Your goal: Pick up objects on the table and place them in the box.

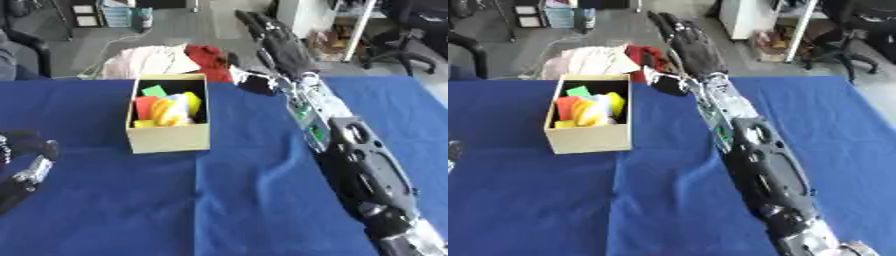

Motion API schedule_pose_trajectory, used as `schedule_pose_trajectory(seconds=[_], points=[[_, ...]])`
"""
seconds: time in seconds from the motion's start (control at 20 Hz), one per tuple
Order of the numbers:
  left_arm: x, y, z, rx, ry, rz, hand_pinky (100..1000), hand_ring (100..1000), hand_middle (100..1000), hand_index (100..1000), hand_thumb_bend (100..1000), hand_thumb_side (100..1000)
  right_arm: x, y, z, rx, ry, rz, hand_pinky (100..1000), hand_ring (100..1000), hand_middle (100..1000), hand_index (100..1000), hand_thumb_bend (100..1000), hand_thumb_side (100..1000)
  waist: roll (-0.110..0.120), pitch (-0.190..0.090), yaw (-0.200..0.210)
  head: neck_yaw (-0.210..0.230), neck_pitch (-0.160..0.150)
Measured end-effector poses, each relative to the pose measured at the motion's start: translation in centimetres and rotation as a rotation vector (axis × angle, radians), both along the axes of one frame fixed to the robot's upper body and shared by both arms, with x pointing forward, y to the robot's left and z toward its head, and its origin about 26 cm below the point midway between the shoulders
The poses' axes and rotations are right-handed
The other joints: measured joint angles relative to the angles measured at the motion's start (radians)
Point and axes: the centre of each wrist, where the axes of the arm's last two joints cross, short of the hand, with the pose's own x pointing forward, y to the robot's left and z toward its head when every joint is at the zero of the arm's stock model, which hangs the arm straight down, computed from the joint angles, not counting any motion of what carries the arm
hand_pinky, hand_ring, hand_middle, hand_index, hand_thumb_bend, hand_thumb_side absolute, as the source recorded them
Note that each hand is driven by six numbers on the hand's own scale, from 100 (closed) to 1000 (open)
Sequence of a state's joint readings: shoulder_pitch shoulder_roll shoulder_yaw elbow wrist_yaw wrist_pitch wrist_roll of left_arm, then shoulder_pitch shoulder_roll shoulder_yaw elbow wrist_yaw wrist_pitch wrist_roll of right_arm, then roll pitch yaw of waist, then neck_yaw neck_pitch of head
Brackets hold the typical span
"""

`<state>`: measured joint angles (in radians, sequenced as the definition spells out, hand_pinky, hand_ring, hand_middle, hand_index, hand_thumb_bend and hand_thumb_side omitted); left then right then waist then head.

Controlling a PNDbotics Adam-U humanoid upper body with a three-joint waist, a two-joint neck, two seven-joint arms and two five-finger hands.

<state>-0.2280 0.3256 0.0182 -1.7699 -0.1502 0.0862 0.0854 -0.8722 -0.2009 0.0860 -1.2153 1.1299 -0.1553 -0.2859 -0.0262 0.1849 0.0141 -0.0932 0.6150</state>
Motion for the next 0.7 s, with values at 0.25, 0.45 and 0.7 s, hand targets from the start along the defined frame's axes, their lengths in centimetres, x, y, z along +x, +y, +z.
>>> schedule_pose_trajectory(seconds=[0.25,0.45,0.7], points=[[-0.1,0.3,0.0,-0.008,-0.009,0.025,873,687,677,709,419,444,-2.2,-2.2,-1.9,0.158,0.038,-0.058,841,691,759,908,100,649,0.000,0.000,-0.020,0.030,0.000],[-0.2,0.6,-0.1,-0.015,-0.013,0.046,871,684,675,705,418,442,-3.7,-3.2,-4.4,0.256,0.147,-0.105,839,672,727,866,100,727,0.000,0.000,-0.036,0.050,0.011],[-0.4,0.7,-0.6,-0.021,-0.016,0.056,871,685,675,705,420,444,-6.2,-3.2,-7.8,0.374,0.273,-0.113,838,659,697,823,100,741,0.000,0.000,-0.039,0.081,0.056]])
